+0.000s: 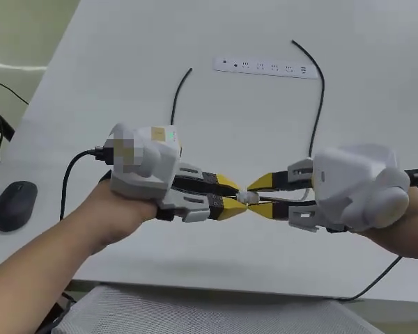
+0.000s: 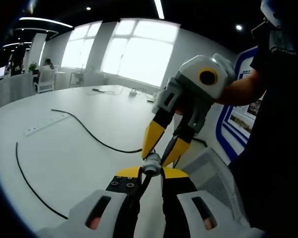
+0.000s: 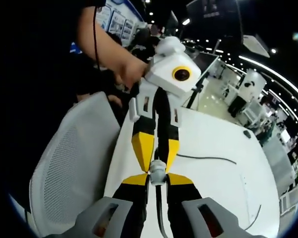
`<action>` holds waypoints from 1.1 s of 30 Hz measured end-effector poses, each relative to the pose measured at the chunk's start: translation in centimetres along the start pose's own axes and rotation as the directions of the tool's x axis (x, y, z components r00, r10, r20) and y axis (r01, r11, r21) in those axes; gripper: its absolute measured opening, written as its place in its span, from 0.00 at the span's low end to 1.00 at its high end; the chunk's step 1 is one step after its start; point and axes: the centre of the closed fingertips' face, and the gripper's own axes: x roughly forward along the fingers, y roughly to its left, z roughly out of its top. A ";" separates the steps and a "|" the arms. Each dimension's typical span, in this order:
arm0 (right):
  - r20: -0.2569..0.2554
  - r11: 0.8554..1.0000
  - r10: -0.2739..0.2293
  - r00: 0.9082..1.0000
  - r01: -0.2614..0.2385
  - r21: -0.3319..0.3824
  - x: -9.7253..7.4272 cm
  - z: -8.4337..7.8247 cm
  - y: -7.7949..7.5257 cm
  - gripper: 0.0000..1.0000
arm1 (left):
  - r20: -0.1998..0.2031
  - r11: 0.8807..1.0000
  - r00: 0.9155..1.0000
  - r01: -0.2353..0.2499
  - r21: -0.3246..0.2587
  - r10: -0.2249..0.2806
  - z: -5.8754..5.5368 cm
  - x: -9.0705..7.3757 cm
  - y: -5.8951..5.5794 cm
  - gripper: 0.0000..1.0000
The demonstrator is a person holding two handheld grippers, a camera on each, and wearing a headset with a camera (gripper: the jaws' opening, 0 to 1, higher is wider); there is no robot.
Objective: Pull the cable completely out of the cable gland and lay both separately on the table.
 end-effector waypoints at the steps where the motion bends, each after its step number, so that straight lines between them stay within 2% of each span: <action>1: 0.011 1.000 0.001 1.000 -0.001 0.008 -0.1 0.1 0.0 0.09 | -0.003 1.000 1.000 -0.003 0.005 0.003 -0.1 0.0 0.0 0.15; 3: 0.027 0.998 0.006 1.000 -0.008 0.059 -0.1 0.1 -0.1 0.13 | -0.007 1.000 1.000 -0.008 0.009 0.008 -0.2 0.0 0.1 0.15; 5: 0.043 0.991 0.030 0.999 -0.036 0.132 -0.2 -0.1 0.0 0.17 | -0.006 1.000 1.000 -0.018 0.012 0.018 -0.1 0.0 0.1 0.15; 6: 0.055 0.988 0.044 0.998 -0.052 0.147 -0.3 -0.1 0.0 0.16 | -0.004 1.000 1.000 -0.020 0.014 0.020 -0.1 -0.1 0.1 0.15; 7: 0.066 0.975 0.069 0.995 -0.082 0.207 -0.6 -0.3 0.2 0.15 | 0.001 0.999 1.000 -0.024 0.022 0.024 0.0 -0.1 0.0 0.15; 8: 0.070 0.963 0.064 0.996 -0.080 0.257 -0.7 -0.6 -0.2 0.16 | 0.002 0.999 1.000 -0.025 0.027 0.025 0.0 0.0 0.0 0.15; 10: 0.114 0.903 0.075 0.991 -0.116 0.414 -1.0 -0.7 -0.8 0.17 | -0.002 0.999 1.000 -0.027 0.046 0.027 0.1 0.1 -0.1 0.15; 11: 0.122 0.889 0.074 0.990 -0.121 0.443 -1.2 -1.2 -1.4 0.16 | -0.004 0.998 1.000 -0.029 0.050 0.029 0.1 0.1 -0.1 0.15; 12: 0.172 0.875 0.090 0.981 -0.160 0.458 -1.3 -1.0 -1.7 0.18 | -0.005 0.998 0.999 -0.035 0.058 0.035 0.1 0.1 -0.1 0.15; 13: 0.217 0.836 0.124 0.968 -0.220 0.502 -1.5 -0.5 -1.3 0.21 | -0.009 0.997 0.999 -0.033 0.064 0.033 0.0 0.1 -0.2 0.15; 14: 0.239 0.787 0.159 0.958 -0.269 0.555 -1.6 -0.5 -1.0 0.22 | -0.012 0.997 0.999 -0.031 0.070 0.032 0.0 0.2 -0.3 0.15; 15: 0.276 0.772 0.163 0.947 -0.297 0.562 -1.7 -0.3 -1.5 0.20 | -0.021 0.996 0.999 -0.031 0.080 0.033 0.0 0.3 -0.4 0.15; 16: 0.307 0.747 0.183 0.934 -0.335 0.574 -1.7 -0.2 -1.4 0.19 | -0.025 0.995 0.999 -0.036 0.091 0.038 0.0 0.3 -0.4 0.15; 17: 0.326 0.698 0.215 0.921 -0.378 0.608 -1.8 -0.1 -1.1 0.20 | -0.026 0.995 0.999 -0.035 0.091 0.038 0.0 0.4 -0.5 0.15; 18: 0.333 0.679 0.236 0.913 -0.400 0.615 -1.7 -0.2 -0.9 0.21 | -0.027 0.995 0.999 -0.036 0.092 0.039 0.1 0.4 -0.5 0.15; 19: 0.341 0.663 0.268 0.901 -0.429 0.614 -1.7 -0.3 -0.6 0.21 | -0.027 0.995 0.999 -0.039 0.093 0.041 0.1 0.5 -0.5 0.15; 20: 0.337 0.666 0.275 0.900 -0.432 0.609 -1.5 -0.5 -0.6 0.20 | -0.027 0.995 0.999 -0.041 0.093 0.044 0.2 0.5 -0.5 0.15; 22: 0.350 0.620 0.301 0.887 -0.461 0.635 -1.3 -0.6 -0.2 0.20 | -0.025 0.995 0.999 -0.045 0.094 0.047 0.4 0.6 -0.6 0.15; 23: 0.364 0.608 0.303 0.881 -0.472 0.638 -1.3 -0.5 -0.2 0.20 | -0.026 0.994 0.998 -0.046 0.096 0.049 0.5 0.7 -0.6 0.15; 24: 0.372 0.610 0.295 0.880 -0.473 0.636 -1.2 -0.5 -0.4 0.19 | -0.027 0.994 0.998 -0.047 0.096 0.050 0.6 0.7 -0.6 0.15; 25: 0.383 0.597 0.297 0.875 -0.483 0.640 -1.2 -0.5 -0.5 0.17 | -0.030 0.994 0.998 -0.051 0.098 0.055 0.6 0.8 -0.6 0.15; 26: 0.394 0.576 0.318 0.862 -0.506 0.642 -1.4 -0.4 -0.1 0.15 | -0.031 0.994 0.998 -0.053 0.099 0.057 0.7 0.8 -0.5 0.15; 30: 0.393 0.572 0.332 0.857 -0.515 0.638 -1.5 -0.7 -0.1 0.12 | -0.034 0.993 0.997 -0.061 0.098 0.064 0.8 1.0 -0.4 0.15; 32: 0.413 0.568 0.335 0.847 -0.531 0.629 -1.7 -0.4 -0.2 0.10 | -0.034 0.993 0.997 -0.064 0.096 0.067 0.8 1.1 -0.3 0.15; 33: 0.416 0.568 0.337 0.845 -0.534 0.626 -1.7 -0.4 -0.2 0.09 | -0.034 0.993 0.997 -0.066 0.095 0.070 0.8 1.1 -0.2 0.15</action>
